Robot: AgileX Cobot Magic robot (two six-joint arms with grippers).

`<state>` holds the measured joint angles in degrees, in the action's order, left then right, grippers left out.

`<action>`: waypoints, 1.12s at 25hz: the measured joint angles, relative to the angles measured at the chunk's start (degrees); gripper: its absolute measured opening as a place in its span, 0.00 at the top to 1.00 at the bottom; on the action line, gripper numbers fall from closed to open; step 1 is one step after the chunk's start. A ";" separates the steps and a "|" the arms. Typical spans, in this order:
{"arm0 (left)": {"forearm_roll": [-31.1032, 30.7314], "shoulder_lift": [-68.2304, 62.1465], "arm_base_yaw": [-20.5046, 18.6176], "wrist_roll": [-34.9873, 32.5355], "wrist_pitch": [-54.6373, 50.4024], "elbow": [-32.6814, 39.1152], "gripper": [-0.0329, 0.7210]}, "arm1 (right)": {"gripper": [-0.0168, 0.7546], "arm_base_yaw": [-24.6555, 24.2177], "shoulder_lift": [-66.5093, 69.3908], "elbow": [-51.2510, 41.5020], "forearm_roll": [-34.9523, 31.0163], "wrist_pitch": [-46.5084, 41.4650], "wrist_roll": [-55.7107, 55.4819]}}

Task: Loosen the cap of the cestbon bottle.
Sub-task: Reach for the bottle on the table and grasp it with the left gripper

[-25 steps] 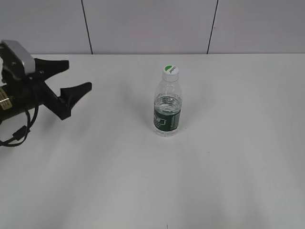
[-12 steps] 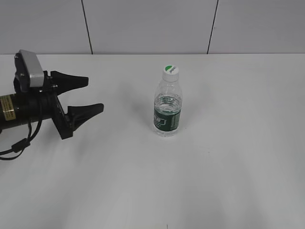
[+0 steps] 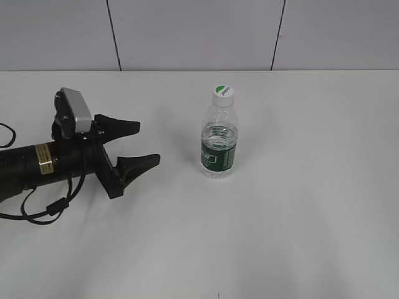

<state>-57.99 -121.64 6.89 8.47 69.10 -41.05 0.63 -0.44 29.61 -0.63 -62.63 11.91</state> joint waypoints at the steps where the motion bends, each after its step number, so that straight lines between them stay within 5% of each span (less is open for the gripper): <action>1: 1.19 -0.28 0.94 -0.06 0.00 0.00 0.21 | 0.31 0.00 0.00 0.00 0.00 0.00 0.00; 13: 17.57 -0.51 10.05 -0.26 0.05 -0.02 0.21 | 0.31 0.00 0.00 0.00 0.15 0.00 0.00; 28: 7.36 -5.77 11.66 3.65 -0.22 -7.81 0.21 | 0.31 0.00 0.00 0.00 0.15 0.00 0.00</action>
<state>-50.62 -127.41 18.54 12.12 68.88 -48.86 0.63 -0.44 29.61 -0.48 -62.63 11.91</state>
